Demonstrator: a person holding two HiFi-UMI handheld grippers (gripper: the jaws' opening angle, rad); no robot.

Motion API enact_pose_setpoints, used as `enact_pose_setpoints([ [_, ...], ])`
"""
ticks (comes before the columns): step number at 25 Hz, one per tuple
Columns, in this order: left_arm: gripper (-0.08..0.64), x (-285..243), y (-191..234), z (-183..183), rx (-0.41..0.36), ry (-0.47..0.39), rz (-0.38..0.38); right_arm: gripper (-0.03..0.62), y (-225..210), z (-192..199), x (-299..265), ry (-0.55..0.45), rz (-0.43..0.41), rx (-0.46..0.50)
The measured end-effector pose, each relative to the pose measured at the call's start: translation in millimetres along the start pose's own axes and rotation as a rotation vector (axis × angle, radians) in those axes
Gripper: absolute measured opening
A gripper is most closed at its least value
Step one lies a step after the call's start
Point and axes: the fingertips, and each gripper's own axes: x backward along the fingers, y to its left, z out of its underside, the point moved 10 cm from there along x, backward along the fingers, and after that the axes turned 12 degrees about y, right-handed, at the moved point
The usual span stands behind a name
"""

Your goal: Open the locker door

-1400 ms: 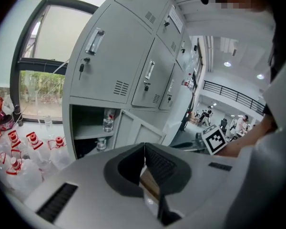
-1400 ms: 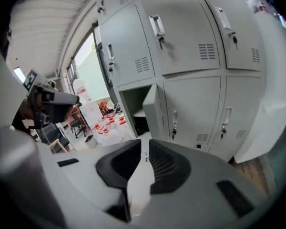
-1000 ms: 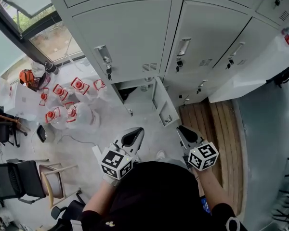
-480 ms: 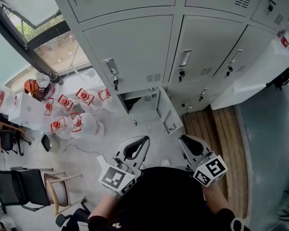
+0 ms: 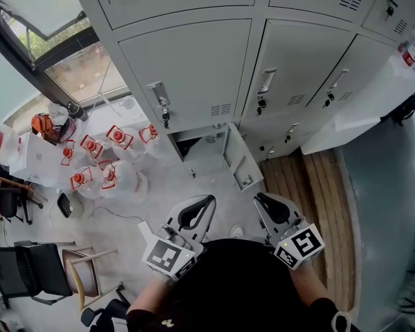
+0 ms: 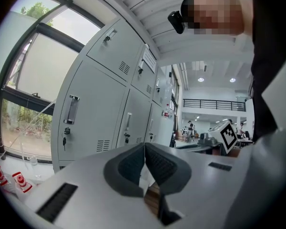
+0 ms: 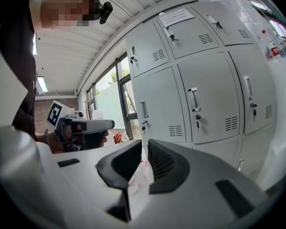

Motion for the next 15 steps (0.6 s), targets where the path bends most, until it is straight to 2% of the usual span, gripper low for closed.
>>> enact_pose_setpoints([
  [15,0.023,-2.8,12.3,10.7,0.043,0.026,-0.024,0.058,0.3,9.6,-12.5,0.040,-0.008,-0.027],
])
